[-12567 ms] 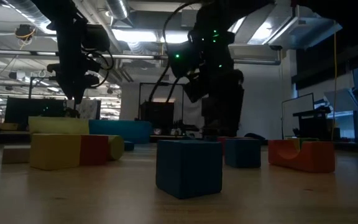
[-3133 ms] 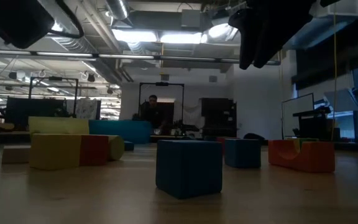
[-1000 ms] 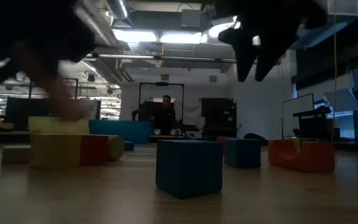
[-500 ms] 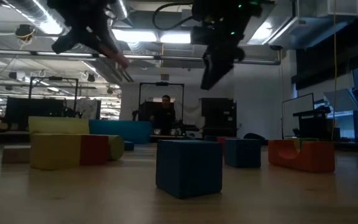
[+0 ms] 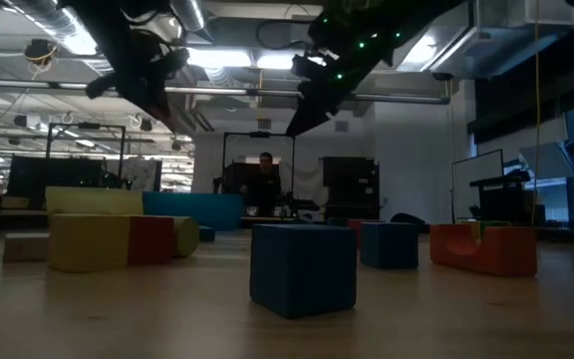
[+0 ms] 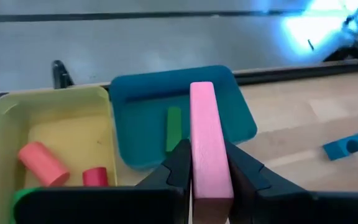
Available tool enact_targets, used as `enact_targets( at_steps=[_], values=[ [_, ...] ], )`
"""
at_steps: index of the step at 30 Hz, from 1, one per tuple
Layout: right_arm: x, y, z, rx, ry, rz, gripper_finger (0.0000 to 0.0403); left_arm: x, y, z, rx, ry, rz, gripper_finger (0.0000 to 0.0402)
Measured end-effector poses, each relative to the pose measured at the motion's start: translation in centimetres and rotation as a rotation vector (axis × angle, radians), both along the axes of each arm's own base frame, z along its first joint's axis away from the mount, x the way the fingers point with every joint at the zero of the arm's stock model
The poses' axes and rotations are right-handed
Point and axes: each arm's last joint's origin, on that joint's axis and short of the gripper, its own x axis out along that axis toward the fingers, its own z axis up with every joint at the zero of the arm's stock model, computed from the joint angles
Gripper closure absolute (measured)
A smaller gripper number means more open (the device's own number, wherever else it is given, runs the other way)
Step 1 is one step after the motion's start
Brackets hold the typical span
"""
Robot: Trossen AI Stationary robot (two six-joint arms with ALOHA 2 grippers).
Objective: Sort blocks by size
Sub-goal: Put the pink rectangular block into the blue bin, then put the blue arch block into the orange bin
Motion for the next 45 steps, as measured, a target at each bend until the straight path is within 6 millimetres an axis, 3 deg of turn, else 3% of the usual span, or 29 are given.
enact_targets(
  at_steps=[9, 15, 20, 24, 33, 38, 45],
  values=[
    [0.5, 1.1, -0.2, 0.036, 0.000, 0.061, 0.0205, 2.9, 3.2, -3.2, 0.004, 0.209, -0.100, 0.0353],
    [0.2, 2.3, -1.0, 0.065, 0.101, 0.072, 0.0205, 4.7, 5.6, -6.4, 0.033, 0.445, -0.252, 0.0353],
    [-0.6, 3.0, -1.8, 0.134, 0.226, 0.054, 0.0205, 5.2, 7.0, -8.8, -0.008, 0.558, -0.296, 0.0347],
    [-1.2, 3.2, -2.3, 0.161, 0.296, 0.050, 0.0205, 5.2, 7.6, -9.9, -0.040, 0.599, -0.303, 0.0316],
    [-1.4, 2.9, -2.4, 0.109, 0.323, 0.002, 0.0205, 4.7, 7.9, -9.3, -0.044, 0.529, -0.227, 0.0234],
    [-2.3, 2.0, -4.0, 0.137, 0.359, -0.009, 0.0205, 4.8, 7.4, -7.7, -0.008, 0.423, -0.250, 0.0234],
    [-4.3, -0.8, -6.1, 0.202, 0.355, -0.044, 0.0205, 5.4, 6.1, -5.6, 0.040, 0.261, -0.357, 0.0245]
  ],
)
